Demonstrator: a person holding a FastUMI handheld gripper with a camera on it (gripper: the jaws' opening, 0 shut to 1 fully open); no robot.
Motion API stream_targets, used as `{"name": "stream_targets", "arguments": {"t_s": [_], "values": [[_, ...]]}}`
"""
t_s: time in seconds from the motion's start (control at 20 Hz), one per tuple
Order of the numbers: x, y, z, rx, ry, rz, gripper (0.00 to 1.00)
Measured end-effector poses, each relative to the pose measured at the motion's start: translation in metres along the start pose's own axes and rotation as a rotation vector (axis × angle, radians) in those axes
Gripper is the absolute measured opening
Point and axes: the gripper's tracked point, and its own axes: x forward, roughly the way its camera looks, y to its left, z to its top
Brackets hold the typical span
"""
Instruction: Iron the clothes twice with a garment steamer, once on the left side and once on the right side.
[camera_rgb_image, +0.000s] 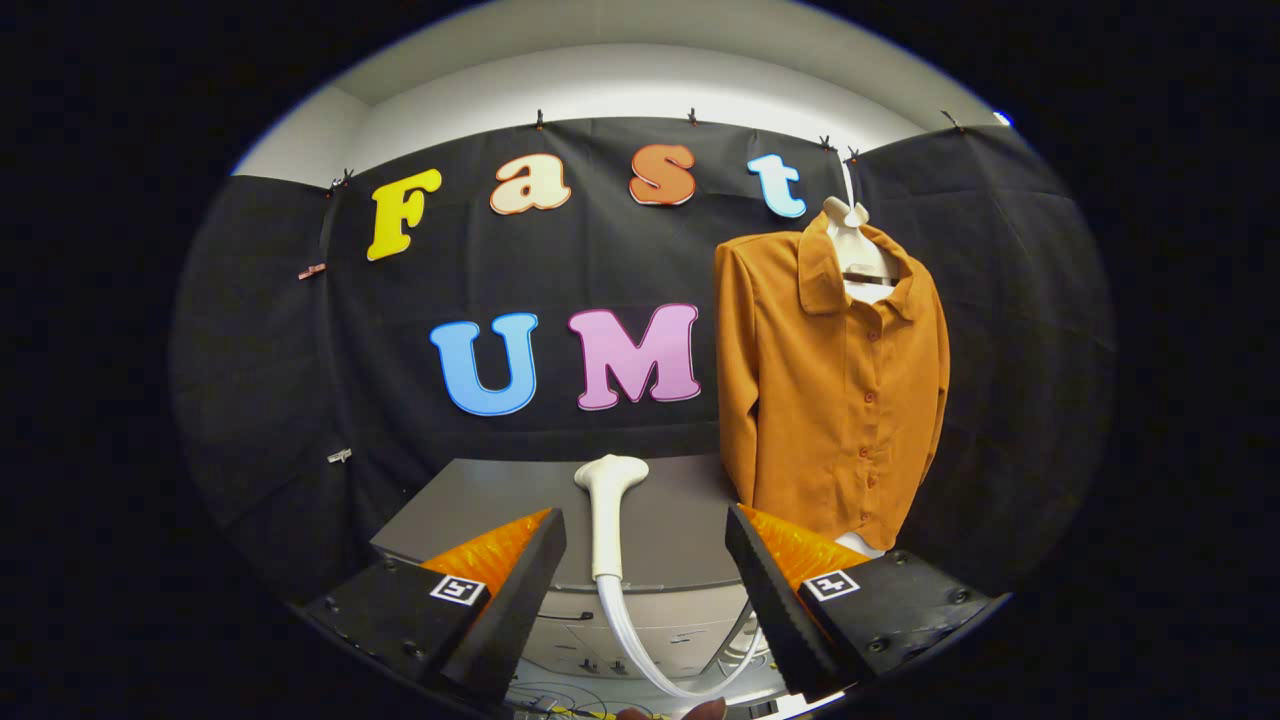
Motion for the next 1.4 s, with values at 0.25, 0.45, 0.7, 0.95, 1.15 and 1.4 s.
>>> {"name": "stream_targets", "arguments": {"t_s": [0.25,0.45,0.7,0.95,1.15,1.4], "values": [[0.057,0.017,-0.042,-0.004,0.156,0.019,0.98],[0.101,0.034,-0.077,-0.034,0.276,0.03,0.98],[0.145,0.045,-0.13,-0.096,0.433,0.01,0.95],[0.165,0.037,-0.15,-0.112,0.467,-0.035,0.55],[0.164,0.04,-0.151,-0.079,0.436,0.019,0.24],[0.141,0.037,-0.114,-0.016,0.317,0.057,0.23]]}}
